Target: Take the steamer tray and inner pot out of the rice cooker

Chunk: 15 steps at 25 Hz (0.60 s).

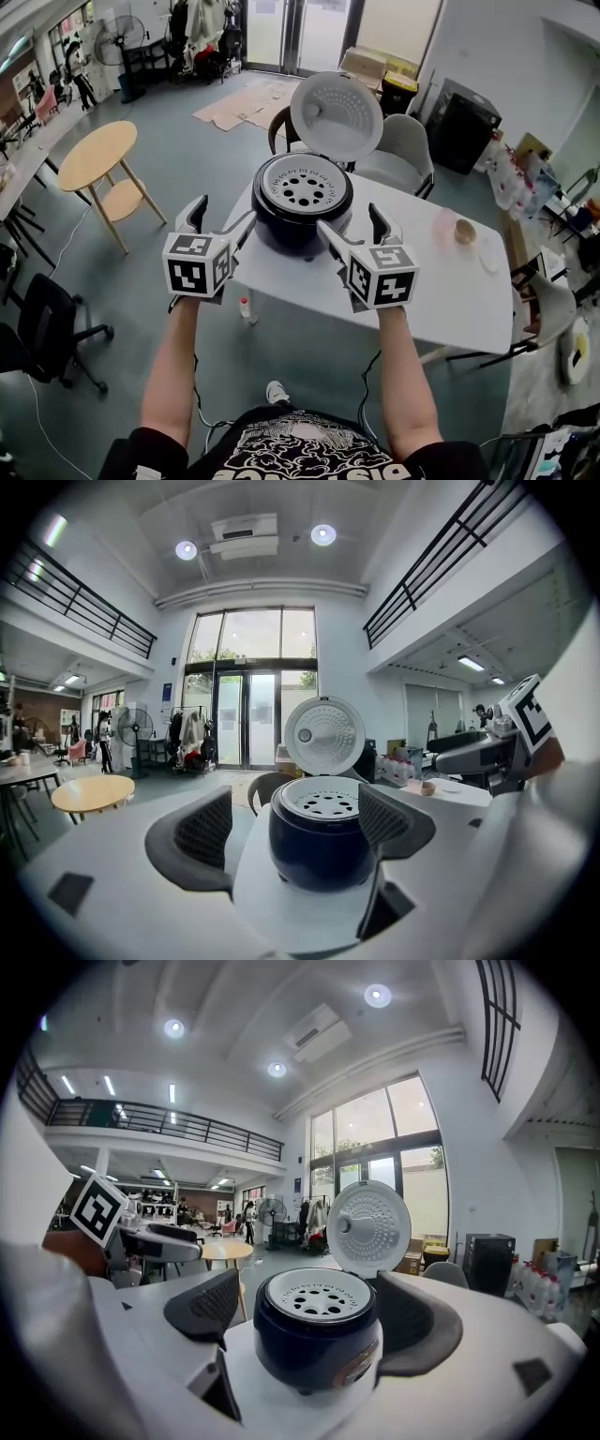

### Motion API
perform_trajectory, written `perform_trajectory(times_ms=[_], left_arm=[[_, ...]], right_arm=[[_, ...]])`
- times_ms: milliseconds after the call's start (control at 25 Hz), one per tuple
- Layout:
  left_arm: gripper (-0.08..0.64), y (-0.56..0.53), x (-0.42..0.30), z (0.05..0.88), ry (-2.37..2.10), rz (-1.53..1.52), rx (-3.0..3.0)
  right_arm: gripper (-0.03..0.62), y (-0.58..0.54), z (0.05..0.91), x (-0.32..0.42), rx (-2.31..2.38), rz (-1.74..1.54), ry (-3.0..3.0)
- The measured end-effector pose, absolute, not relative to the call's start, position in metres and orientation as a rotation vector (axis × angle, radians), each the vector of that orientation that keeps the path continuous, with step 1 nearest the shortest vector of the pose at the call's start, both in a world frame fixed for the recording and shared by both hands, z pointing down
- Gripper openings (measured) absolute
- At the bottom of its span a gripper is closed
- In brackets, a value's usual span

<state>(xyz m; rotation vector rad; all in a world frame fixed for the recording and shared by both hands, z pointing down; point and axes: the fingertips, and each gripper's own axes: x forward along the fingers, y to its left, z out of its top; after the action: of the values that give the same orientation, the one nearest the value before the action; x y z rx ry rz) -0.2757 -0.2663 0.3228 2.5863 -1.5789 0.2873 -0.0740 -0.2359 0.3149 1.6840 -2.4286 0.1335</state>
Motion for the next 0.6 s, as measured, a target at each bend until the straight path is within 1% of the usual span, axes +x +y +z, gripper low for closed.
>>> perform_trajectory(times_ms=[240, 440, 600], left_arm=[[0.408, -0.279, -0.275, 0.323, -1.527, 0.273, 2.605], [0.408, -0.285, -0.281, 0.331, -1.5, 0.29, 2.607], [0.408, -0.297, -0.28, 0.336, -1.494, 0.292, 2.615]], right_arm=[[0.456, -0.252, 0.312, -0.084, 1.599, 0.136, -2.409], [0.449, -0.272, 0.322, -0.101, 1.365, 0.168, -2.378], [0.449, -0.302, 0.323, -0.104, 1.258, 0.087, -2.319]])
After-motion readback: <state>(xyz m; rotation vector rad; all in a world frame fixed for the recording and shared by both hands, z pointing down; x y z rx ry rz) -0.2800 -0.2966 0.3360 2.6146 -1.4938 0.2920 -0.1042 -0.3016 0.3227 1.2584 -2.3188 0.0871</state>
